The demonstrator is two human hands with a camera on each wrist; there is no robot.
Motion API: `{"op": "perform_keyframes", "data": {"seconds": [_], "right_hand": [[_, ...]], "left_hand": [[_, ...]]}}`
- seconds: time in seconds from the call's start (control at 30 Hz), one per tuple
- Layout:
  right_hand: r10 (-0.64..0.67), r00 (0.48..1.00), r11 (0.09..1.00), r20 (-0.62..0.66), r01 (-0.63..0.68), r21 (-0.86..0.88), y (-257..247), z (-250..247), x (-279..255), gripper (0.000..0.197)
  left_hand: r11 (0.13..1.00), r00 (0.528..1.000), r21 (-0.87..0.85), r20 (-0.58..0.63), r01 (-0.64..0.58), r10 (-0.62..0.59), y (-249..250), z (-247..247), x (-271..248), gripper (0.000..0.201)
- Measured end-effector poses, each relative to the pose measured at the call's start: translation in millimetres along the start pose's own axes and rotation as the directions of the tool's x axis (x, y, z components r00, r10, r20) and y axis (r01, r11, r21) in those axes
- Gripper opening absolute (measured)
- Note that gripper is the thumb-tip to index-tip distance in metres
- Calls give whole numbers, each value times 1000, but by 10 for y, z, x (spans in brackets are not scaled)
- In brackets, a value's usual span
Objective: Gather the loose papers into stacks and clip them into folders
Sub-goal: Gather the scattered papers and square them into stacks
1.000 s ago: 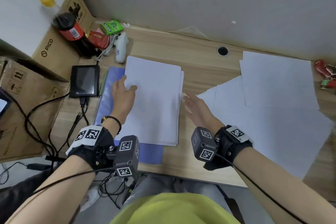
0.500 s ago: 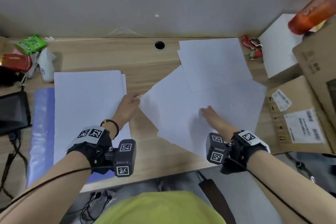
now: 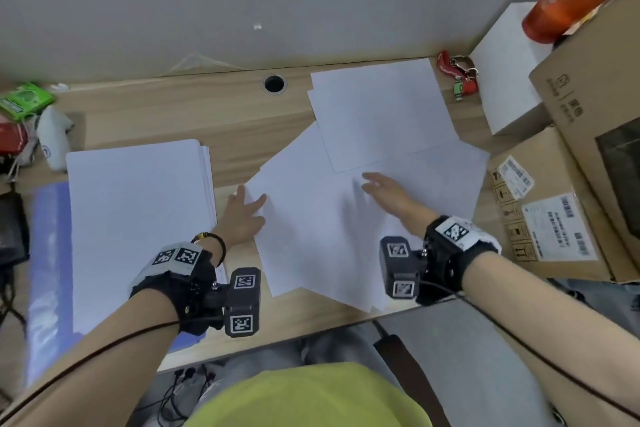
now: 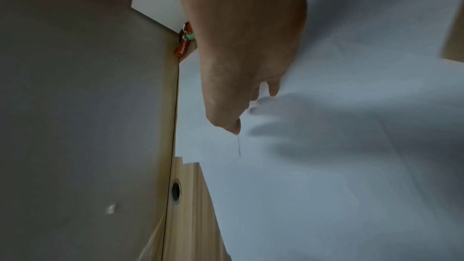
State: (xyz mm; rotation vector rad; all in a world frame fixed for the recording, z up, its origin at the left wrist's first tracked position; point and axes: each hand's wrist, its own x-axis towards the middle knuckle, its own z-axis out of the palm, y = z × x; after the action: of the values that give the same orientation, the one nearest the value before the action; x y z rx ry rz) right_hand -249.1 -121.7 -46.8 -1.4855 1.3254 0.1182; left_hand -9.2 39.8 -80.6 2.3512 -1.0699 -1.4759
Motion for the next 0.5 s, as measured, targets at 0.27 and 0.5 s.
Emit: {"op": "perform_keyframes", "data": {"seconds": [0.27,0.5], "right_hand": [[-100,971,989,-215,72,-131,135,-446,602,65],[-125,991,827,-39,83,-557,249,-498,880,62]], "left_hand": [[1000,995,26,98,12,-15,75,-90,-74,62],[1000,994,17,108,-5,3,-131,-112,2,63]]}}
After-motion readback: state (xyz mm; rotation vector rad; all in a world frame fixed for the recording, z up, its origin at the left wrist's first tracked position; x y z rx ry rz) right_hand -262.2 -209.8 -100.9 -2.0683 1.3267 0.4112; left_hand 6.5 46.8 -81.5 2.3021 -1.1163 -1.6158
